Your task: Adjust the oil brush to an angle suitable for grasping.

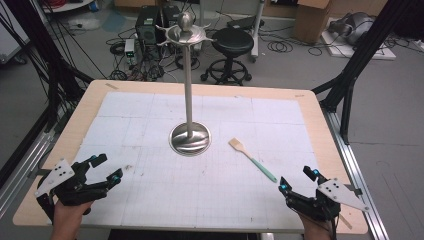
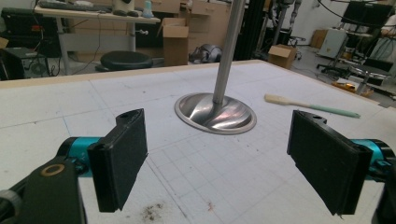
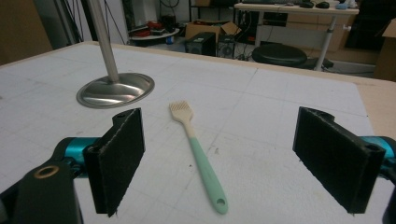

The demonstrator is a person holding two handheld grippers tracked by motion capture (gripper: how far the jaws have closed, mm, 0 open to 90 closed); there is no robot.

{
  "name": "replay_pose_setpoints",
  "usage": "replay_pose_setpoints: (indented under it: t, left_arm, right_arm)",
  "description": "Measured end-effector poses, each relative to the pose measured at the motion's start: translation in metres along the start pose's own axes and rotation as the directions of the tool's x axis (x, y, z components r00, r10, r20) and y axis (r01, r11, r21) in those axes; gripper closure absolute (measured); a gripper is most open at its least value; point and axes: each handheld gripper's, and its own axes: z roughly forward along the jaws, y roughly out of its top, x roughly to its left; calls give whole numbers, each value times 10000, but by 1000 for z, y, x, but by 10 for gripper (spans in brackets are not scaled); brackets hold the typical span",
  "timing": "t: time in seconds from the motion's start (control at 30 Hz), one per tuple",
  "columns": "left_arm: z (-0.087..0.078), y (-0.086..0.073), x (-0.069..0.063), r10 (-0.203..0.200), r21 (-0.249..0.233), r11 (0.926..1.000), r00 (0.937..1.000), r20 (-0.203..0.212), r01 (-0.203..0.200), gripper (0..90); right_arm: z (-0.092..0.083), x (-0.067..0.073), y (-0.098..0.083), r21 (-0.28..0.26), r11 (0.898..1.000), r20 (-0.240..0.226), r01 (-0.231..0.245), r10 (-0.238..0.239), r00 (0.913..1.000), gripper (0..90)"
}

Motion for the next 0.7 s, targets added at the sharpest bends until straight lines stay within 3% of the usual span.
replay_pose_setpoints:
  t: [0.53,0.7]
  left_arm:
    - [2,-3,2,-184,92,9998,9998,-80,185,204]
    - [3,-4,1,-110,211,9997,9999,-8,110,204]
  right_arm:
    - [7,-1,-2,47,9982,12,-598,598,9982,156]
    - [21,4,3,218,9990,76,-384,382,9992,168]
